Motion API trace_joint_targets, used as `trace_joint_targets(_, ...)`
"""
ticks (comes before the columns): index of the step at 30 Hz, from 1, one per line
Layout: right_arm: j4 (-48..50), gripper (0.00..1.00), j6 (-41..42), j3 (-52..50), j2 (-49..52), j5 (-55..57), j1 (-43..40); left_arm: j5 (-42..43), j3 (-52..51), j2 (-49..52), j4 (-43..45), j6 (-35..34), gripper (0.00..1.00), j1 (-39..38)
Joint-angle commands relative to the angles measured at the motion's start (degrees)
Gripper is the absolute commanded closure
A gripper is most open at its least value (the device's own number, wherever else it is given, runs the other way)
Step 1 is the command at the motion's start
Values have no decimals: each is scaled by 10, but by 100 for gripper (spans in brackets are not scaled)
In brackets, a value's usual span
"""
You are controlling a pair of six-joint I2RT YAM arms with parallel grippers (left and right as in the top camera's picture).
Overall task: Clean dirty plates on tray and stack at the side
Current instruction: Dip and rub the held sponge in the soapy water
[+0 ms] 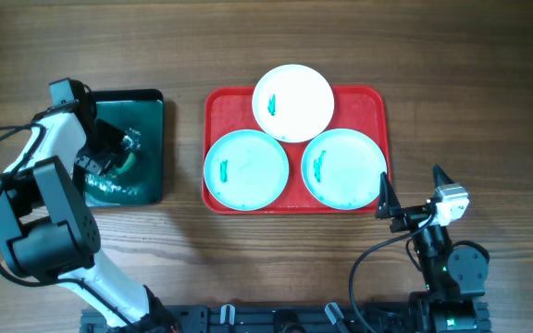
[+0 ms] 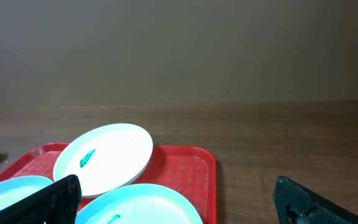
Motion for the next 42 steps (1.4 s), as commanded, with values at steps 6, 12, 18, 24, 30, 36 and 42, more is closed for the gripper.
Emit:
trace_joint_targets(6,3,0,-5,-1,1,10,-3,-17,0,18,30,-1,0,4)
trace_joint_targets(12,3,1,-5,-1,1,10,-3,-63,0,19,45,-2,24,5)
trace_joint_targets(18,3,0,-5,-1,1,10,-3,-63,0,19,47,-2,95,5)
trace_joint_targets(24,3,0,-5,-1,1,10,-3,-59,0,19,24,-2,25,5)
trace_joint_targets(30,3,0,-5,-1,1,10,-3,29,0,19,-13,-2,2,5)
trace_joint_targets(36,3,0,-5,-1,1,10,-3,51,0,19,-45,-2,88,5)
trace_joint_targets(42,3,0,-5,-1,1,10,-3,52,0,19,-54,-2,5,5)
